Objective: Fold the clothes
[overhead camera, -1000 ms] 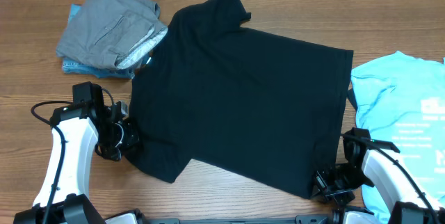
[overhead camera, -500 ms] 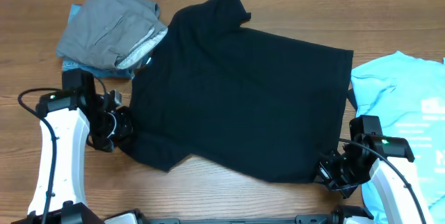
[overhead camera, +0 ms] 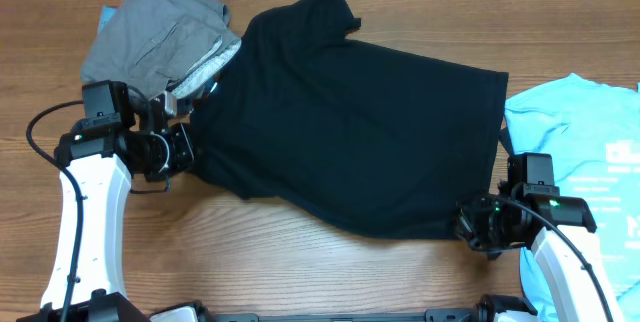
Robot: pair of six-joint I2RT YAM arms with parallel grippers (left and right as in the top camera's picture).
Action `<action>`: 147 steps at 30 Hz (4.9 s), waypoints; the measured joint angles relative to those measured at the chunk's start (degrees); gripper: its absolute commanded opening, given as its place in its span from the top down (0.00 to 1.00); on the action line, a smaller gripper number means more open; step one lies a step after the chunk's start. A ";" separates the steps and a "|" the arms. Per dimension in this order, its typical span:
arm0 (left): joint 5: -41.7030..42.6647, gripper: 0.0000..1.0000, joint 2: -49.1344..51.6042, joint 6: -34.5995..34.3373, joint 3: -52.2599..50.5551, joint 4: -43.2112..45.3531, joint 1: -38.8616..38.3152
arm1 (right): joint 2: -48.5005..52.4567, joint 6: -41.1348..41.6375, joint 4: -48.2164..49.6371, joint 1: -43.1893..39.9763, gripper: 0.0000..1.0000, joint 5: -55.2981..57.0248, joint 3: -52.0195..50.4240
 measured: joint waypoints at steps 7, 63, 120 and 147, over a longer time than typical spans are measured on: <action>0.83 0.96 0.00 -0.20 0.07 9.51 -3.50 | 1.51 6.10 10.58 0.00 0.96 0.42 0.22; -11.17 0.59 10.99 10.21 6.29 3.72 -16.96 | 11.65 -20.94 -4.42 -9.03 0.56 0.68 26.99; -26.97 0.94 29.64 15.41 9.33 11.04 -32.59 | 20.26 -25.31 -2.25 -3.80 0.55 0.70 26.99; -26.80 0.48 30.12 15.45 24.02 12.90 -34.25 | 20.26 -25.29 -1.95 -3.80 0.55 0.68 26.99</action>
